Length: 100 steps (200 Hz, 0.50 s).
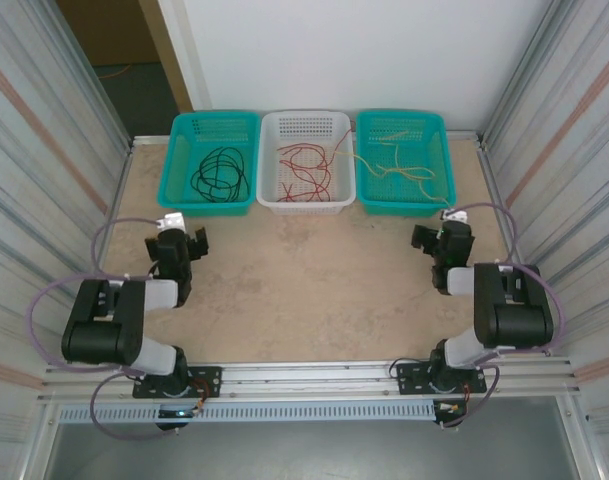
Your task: Untangle the cables
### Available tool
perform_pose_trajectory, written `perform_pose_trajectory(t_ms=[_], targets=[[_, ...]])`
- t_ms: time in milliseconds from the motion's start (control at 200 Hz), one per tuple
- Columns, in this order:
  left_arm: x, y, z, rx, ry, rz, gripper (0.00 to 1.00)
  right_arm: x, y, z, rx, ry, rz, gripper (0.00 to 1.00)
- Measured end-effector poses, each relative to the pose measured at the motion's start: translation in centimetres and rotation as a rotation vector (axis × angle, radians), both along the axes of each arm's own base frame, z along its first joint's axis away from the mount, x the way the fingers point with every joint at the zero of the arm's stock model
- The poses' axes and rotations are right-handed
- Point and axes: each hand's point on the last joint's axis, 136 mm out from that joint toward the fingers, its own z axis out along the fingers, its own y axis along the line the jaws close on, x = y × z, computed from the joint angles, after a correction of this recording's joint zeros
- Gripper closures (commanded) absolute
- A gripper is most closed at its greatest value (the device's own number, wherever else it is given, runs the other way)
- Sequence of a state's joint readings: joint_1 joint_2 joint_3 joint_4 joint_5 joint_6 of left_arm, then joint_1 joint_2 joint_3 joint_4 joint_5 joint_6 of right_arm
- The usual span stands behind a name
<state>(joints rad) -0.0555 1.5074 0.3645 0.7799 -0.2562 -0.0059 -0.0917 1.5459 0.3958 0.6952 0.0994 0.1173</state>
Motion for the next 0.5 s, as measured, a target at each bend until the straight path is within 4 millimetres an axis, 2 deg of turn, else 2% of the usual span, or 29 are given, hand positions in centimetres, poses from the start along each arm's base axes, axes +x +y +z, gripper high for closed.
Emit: perform_pose_trajectory(t_ms=[130, 351, 501], targets=[[0.5, -0.2, 0.2, -0.043, -0.023, -0.056, 0.01, 1.0, 2.3, 0.9, 0.044, -0.051, 0.106, 0.01], [0.7, -1.2, 0.5, -0.044, -0.036, -0.093, 0.01, 1.4, 3.4, 1.5, 0.039, -0.078, 0.136, 0.01], [0.9, -2.0, 0.7, -0.036, -0.037, -0.115, 0.01, 1.4, 3.5, 1.7, 0.034, -0.084, 0.136, 0.01]])
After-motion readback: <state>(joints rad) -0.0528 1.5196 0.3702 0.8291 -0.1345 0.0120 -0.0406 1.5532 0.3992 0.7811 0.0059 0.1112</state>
